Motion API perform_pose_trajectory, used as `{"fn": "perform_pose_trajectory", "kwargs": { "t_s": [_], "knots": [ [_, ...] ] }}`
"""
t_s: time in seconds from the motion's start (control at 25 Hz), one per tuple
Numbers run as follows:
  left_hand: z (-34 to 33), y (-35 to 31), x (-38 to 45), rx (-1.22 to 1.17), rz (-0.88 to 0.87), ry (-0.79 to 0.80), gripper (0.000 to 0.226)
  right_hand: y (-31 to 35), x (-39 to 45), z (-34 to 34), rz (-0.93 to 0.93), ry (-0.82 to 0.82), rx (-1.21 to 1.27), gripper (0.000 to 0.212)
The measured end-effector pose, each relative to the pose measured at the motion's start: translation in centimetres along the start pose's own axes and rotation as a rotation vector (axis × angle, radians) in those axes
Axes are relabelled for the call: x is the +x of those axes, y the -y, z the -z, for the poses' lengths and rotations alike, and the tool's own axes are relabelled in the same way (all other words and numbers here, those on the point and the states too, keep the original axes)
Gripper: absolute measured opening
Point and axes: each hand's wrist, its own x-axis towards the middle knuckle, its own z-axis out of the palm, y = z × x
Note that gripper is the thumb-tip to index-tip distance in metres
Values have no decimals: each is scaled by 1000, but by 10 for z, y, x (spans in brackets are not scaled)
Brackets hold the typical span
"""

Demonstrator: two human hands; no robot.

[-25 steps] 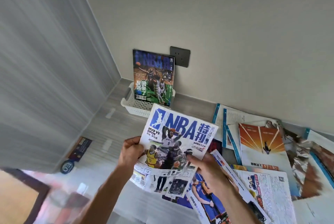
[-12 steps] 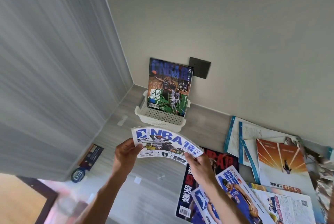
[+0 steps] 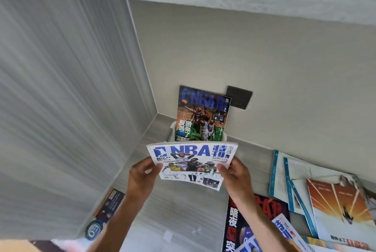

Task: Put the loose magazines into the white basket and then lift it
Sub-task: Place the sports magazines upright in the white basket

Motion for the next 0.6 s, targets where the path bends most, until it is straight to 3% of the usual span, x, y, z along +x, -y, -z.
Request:
{"fn": "perform_pose_trajectory", "kwargs": {
  "t_s": [0.12, 0.2, 0.4, 0.6],
  "knots": [
    [-14, -42, 65, -111, -143, 68, 21, 45, 50, 5, 106, -187, 74, 15],
    [-23, -58, 103, -29, -175, 101, 19, 62, 82, 1, 89, -233, 106, 16],
    [-46, -32, 163, 450, -79, 48, 7, 44, 138, -16, -151, -357, 90, 19],
    [-54, -14, 188, 507, 30, 73, 10, 20, 158, -24, -275, -370, 91, 26]
  ]
}}
